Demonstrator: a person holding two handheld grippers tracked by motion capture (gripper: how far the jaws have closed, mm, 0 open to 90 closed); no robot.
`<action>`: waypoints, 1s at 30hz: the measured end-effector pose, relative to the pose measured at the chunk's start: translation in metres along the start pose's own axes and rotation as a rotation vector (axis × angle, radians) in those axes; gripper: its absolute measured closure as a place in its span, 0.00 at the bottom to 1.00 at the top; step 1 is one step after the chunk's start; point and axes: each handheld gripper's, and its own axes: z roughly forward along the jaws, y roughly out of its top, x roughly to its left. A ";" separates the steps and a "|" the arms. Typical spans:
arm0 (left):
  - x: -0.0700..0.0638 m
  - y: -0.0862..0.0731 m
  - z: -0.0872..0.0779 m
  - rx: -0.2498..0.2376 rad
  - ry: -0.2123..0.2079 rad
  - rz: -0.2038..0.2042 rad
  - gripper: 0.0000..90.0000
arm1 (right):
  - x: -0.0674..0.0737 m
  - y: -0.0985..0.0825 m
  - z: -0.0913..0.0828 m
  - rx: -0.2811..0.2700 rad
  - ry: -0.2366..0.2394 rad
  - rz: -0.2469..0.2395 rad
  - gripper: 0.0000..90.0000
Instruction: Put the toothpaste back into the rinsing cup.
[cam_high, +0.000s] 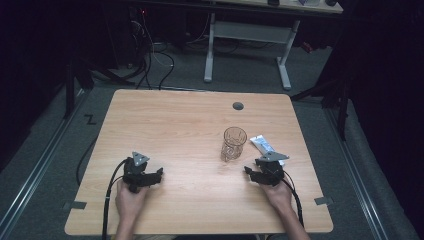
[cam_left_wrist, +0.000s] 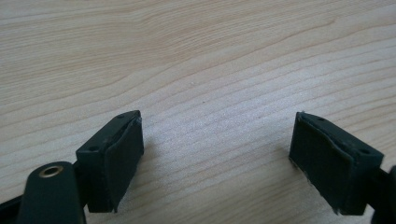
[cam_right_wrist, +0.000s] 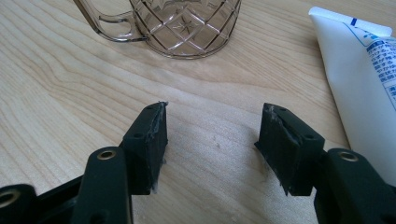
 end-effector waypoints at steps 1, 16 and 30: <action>0.000 0.000 0.000 0.000 0.000 0.000 0.20 | 0.000 0.000 0.000 0.002 -0.002 0.004 0.45; 0.000 0.000 0.000 0.001 -0.001 0.002 0.20 | 0.001 -0.001 -0.001 0.005 -0.020 0.038 0.41; 0.000 0.000 0.000 0.001 -0.001 0.001 0.20 | 0.001 0.002 -0.018 -0.066 -0.034 0.057 0.49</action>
